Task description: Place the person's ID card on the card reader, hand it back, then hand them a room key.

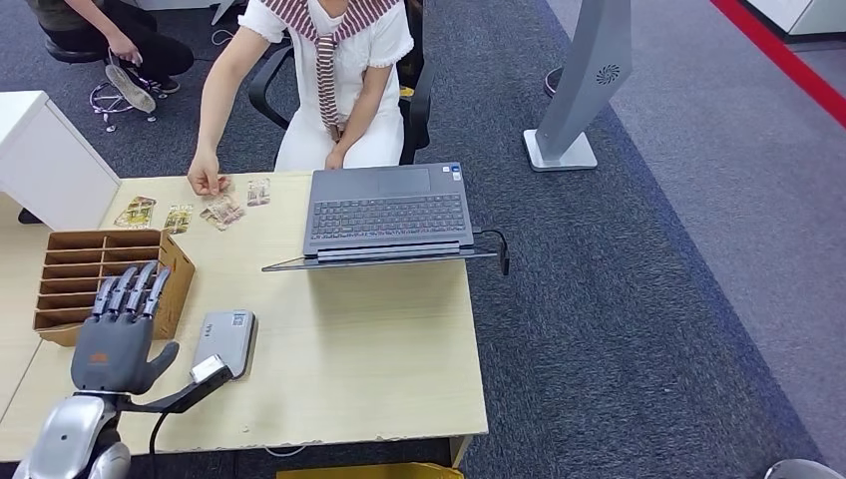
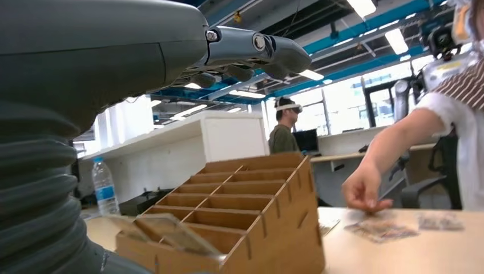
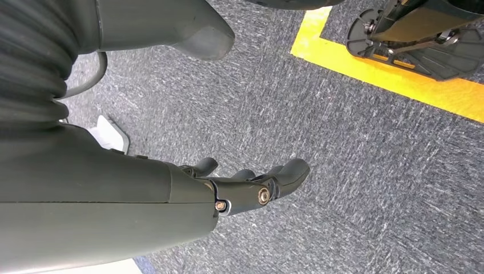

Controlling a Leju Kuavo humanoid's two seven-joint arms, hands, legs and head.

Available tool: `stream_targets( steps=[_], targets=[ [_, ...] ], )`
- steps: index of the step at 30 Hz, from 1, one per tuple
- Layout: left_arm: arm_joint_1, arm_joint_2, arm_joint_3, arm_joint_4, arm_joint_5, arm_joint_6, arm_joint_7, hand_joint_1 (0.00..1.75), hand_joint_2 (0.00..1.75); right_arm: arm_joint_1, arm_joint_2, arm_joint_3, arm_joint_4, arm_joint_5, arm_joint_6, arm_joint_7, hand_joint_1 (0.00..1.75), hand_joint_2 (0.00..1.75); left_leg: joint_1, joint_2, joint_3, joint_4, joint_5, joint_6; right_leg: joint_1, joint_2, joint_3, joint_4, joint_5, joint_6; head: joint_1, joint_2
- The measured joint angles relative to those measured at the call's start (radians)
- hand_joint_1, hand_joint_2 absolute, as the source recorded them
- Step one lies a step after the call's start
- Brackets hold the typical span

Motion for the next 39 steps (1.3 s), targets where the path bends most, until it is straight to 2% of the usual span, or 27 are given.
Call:
stream_targets(
  steps=[14, 17, 27, 39],
  targets=[
    [0.007, 0.000, 0.036, 0.088, -0.013, 0.015, 0.013, 0.00, 1.75, 0.000, -0.002, 0.000, 0.000, 0.002, -0.001, -0.002, 0.00, 1.75, 0.000, 0.000, 0.000, 0.000, 0.000, 0.000, 0.000, 0.000, 0.000, 0.000, 0.000, 0.000, 0.000, 0.000],
    [0.002, 0.002, 0.055, 0.110, -0.020, 0.049, 0.025, 0.00, 1.75, 0.000, -0.002, 0.000, 0.000, 0.010, -0.002, -0.006, 0.00, 1.75, 0.000, 0.000, 0.000, 0.000, 0.000, 0.000, 0.000, 0.000, 0.000, 0.000, 0.000, 0.000, 0.000, 0.000],
    [-0.056, 0.032, 0.184, 0.273, 0.006, 0.125, 0.006, 0.00, 1.75, -0.001, -0.004, 0.000, 0.000, 0.017, 0.013, -0.013, 0.00, 1.75, 0.001, 0.000, 0.000, 0.000, 0.000, -0.001, 0.000, 0.000, 0.000, 0.000, 0.000, 0.000, 0.000, 0.000],
    [-0.112, 0.039, 0.224, 0.350, 0.008, 0.133, -0.008, 0.00, 1.75, -0.003, -0.007, 0.000, 0.000, 0.018, 0.016, -0.013, 0.00, 1.75, 0.000, -0.001, 0.000, 0.000, 0.000, -0.001, 0.001, 0.000, 0.000, 0.000, 0.000, 0.000, 0.000, 0.000]
  ],
)
